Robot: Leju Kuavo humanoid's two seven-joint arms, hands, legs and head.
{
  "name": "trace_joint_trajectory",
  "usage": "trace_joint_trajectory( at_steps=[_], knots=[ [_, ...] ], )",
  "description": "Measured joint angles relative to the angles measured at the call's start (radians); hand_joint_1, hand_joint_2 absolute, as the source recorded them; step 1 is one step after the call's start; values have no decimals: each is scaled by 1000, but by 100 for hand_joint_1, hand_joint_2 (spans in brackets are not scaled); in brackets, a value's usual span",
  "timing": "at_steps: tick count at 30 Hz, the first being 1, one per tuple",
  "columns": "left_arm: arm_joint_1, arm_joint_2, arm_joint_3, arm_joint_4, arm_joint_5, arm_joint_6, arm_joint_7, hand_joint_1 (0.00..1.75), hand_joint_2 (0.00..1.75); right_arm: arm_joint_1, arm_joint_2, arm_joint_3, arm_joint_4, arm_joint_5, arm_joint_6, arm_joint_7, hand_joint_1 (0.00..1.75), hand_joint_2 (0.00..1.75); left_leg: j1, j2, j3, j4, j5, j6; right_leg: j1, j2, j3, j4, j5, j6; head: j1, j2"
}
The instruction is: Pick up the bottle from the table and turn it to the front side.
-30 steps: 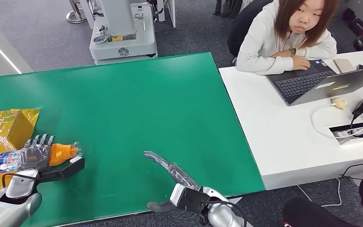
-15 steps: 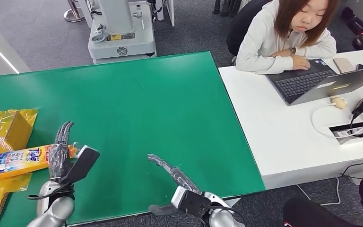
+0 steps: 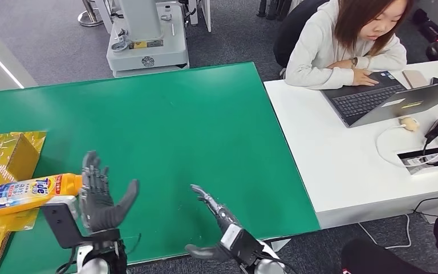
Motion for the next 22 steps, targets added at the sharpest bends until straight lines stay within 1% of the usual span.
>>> trace_joint_trajectory(
  at_steps=[2, 4, 6, 10, 13, 16, 18, 20, 22],
  knots=[
    [23, -7, -99, -40, 26, -58, 16, 0, 175, 28, -5, -25, -34, -66, -43, -44, 0, 175, 0, -1, 0, 0, 0, 1, 0, 0, 0, 0, 0, 0, 0, 0],
    [28, -11, -195, -59, 55, -78, 32, 0, 175, 53, -13, -54, -81, -104, -86, -73, 0, 175, -1, 0, -1, 0, -1, 2, 0, -1, 0, -1, 0, 1, 1, 0],
    [15, -10, -255, -61, 90, -78, 35, 0, 175, 80, -20, -83, -132, -116, -118, -82, 0, 175, -1, 0, -1, 0, -2, 3, 0, -1, 1, -2, -1, 2, 0, 0],
    [-12, -2, -303, -50, 138, -79, 28, 0, 175, 120, -24, -129, -218, -118, -149, -74, 0, 175, 0, -1, -1, 0, -2, 3, 0, -1, 1, -2, -2, 3, 0, 0],
    [-16, 0, -308, -38, 149, -84, 27, 0, 175, 163, -25, -175, -291, -146, -163, -55, 0, 175, 0, -1, 0, 0, -2, 3, 0, -2, 2, -1, -1, 3, 0, 0],
    [-16, 3, -308, -28, 148, -111, 28, 0, 175, 218, -24, -251, -376, -170, -166, -39, 0, 175, 0, -1, 0, 0, -2, 3, 0, -2, 2, -1, -2, 3, 0, 0],
    [-16, 4, -308, -27, 144, -127, 31, 0, 175, 245, -24, -302, -416, -172, -156, -36, 0, 87, -1, -1, 0, 0, -2, 4, 0, -2, 2, -1, -2, 3, 0, 0],
    [-16, 5, -308, -27, 137, -135, 34, 0, 175, 261, -22, -338, -441, -179, -144, -34, 0, 87, -1, -1, 0, 0, -2, 4, 0, -1, 2, -2, -2, 3, 0, 0],
    [-16, 5, -308, -27, 128, -138, 37, 0, 175, 269, -20, -356, -454, -190, -134, -31, 0, 175, -1, -1, 0, 0, -3, 4, 0, -1, 2, -2, -2, 3, 0, 0]
  ],
)
